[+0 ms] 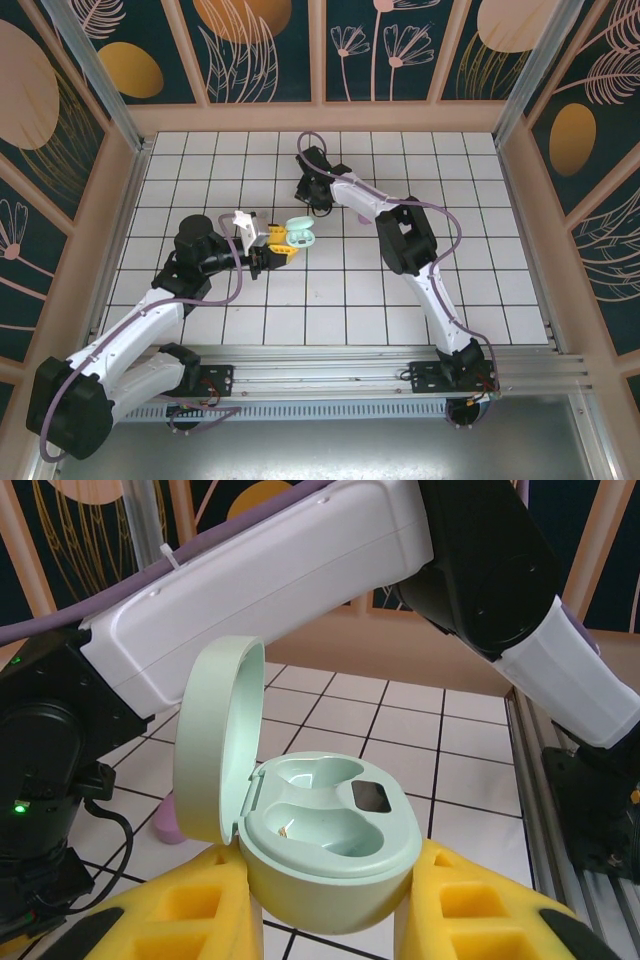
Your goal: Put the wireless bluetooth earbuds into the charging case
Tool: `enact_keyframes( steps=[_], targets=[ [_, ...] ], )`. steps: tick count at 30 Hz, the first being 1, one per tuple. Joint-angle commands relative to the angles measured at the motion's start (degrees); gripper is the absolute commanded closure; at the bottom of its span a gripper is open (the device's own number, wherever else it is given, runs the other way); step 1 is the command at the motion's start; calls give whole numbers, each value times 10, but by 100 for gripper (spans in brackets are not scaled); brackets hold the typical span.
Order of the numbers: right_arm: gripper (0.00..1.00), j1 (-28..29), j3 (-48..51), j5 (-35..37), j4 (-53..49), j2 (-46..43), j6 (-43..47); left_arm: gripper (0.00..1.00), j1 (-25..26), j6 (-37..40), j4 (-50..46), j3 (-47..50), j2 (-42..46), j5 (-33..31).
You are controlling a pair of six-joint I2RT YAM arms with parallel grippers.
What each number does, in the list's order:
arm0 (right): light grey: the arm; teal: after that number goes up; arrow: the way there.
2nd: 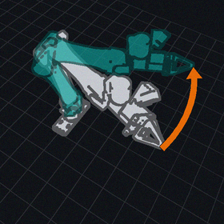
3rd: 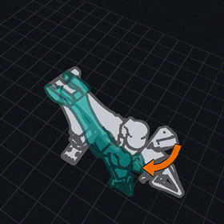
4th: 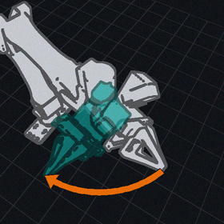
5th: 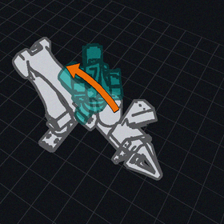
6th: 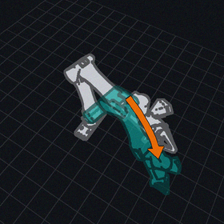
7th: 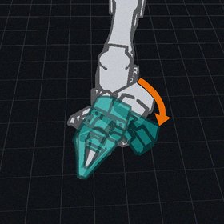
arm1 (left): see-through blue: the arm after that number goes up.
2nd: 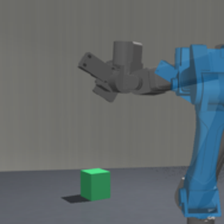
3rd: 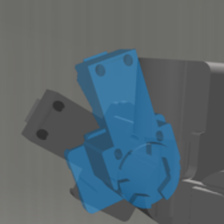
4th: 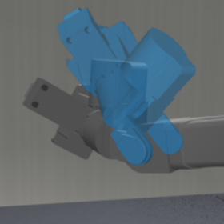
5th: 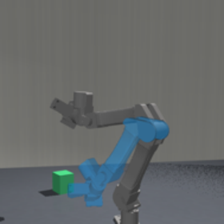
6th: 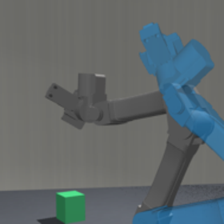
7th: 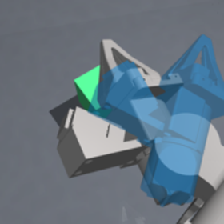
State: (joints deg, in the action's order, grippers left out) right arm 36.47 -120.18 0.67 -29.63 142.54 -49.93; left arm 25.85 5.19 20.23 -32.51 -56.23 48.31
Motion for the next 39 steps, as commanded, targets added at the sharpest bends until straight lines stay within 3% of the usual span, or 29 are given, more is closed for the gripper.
enact_keyframes(
  steps=[1, 8, 17, 23, 33, 39],
  targets=[
    [68, 1, 0, 5, -10, 17, 5, 95, 2, 16, -6, 7, 15, -7],
    [79, 2, -14, -9, -22, 14, 40, 95, 2, 16, -7, 8, 17, -8],
    [89, -22, 19, -17, -54, -40, 165, 95, 1, 20, -19, 8, 27, -12],
    [91, -30, 130, -20, -54, -134, 255, 95, 2, 23, -29, 8, 33, -18],
    [91, -35, 364, -56, -44, -366, 354, 94, 1, 27, -42, 8, 39, -31],
    [91, -28, 422, -62, -69, -487, 392, 95, 2, 27, -46, -9, 27, -34]
  ],
)
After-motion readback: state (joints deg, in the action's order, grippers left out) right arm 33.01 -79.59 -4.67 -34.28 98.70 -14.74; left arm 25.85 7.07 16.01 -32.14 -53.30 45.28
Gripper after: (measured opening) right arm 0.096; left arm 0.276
